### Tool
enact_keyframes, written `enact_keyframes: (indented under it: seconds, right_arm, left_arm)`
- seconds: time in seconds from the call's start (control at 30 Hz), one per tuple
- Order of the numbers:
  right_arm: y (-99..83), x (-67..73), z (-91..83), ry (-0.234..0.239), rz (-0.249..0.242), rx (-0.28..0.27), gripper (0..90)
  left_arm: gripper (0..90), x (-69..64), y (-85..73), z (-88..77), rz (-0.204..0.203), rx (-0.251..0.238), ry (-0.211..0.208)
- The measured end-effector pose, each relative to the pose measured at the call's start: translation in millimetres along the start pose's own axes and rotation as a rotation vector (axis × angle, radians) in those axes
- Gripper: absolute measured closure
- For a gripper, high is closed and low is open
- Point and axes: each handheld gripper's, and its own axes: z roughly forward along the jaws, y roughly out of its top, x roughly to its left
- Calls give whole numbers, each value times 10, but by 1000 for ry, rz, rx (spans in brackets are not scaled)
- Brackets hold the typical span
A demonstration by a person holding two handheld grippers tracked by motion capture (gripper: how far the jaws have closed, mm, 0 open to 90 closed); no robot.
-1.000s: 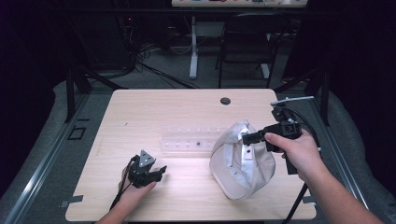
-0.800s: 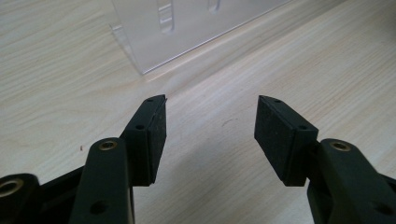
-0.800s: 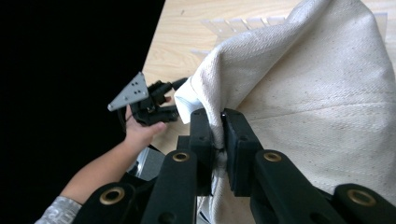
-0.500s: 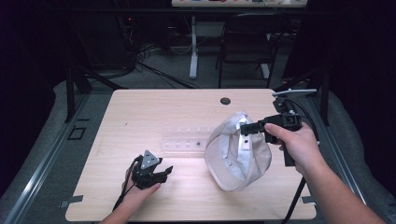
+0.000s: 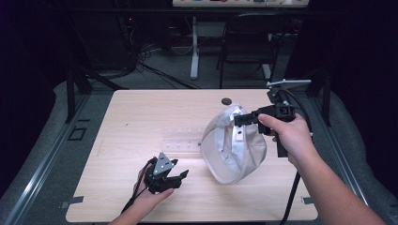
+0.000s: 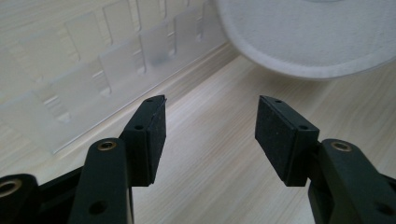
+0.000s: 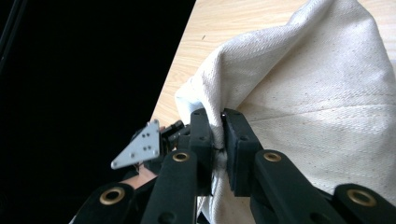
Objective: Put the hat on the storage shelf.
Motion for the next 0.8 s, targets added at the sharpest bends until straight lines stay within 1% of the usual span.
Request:
enact_keyframes:
  seconds: [0.03,0.07,0.1,0.13,0.2,0.3,0.37,0.47,0.67,0.73,0.8]
  right_arm:
    - [24,15,9,0,-2,3,831]
    - [47,33,19,-1,-7,2,832]
    - [60,46,28,-1,-7,-2,831]
    - [72,55,35,0,-6,-4,832]
    - [94,67,52,0,-8,-6,831]
    - [127,83,94,2,-7,-11,832]
    - [144,86,111,1,-10,-8,832]
    - [176,100,139,3,-6,-16,832]
    - [234,135,182,7,-10,-22,832]
    - [248,153,191,9,-12,-27,832]
    - [263,178,198,9,-16,-28,832]
  left_arm:
    - [419,-17,15,3,5,2,-4]
    - [388,-40,35,10,9,7,-10]
    - [385,-65,52,20,11,7,-16]
    - [382,-115,81,37,27,2,-25]
    - [370,-163,107,56,43,-2,-25]
    - [364,-246,162,90,61,-11,-38]
    - [358,-262,175,97,61,-15,-43]
    - [349,-330,225,122,68,-27,-54]
    - [299,-466,330,189,84,-54,-68]
    - [289,-518,364,222,93,-60,-58]
    - [289,-552,391,260,83,-58,-45]
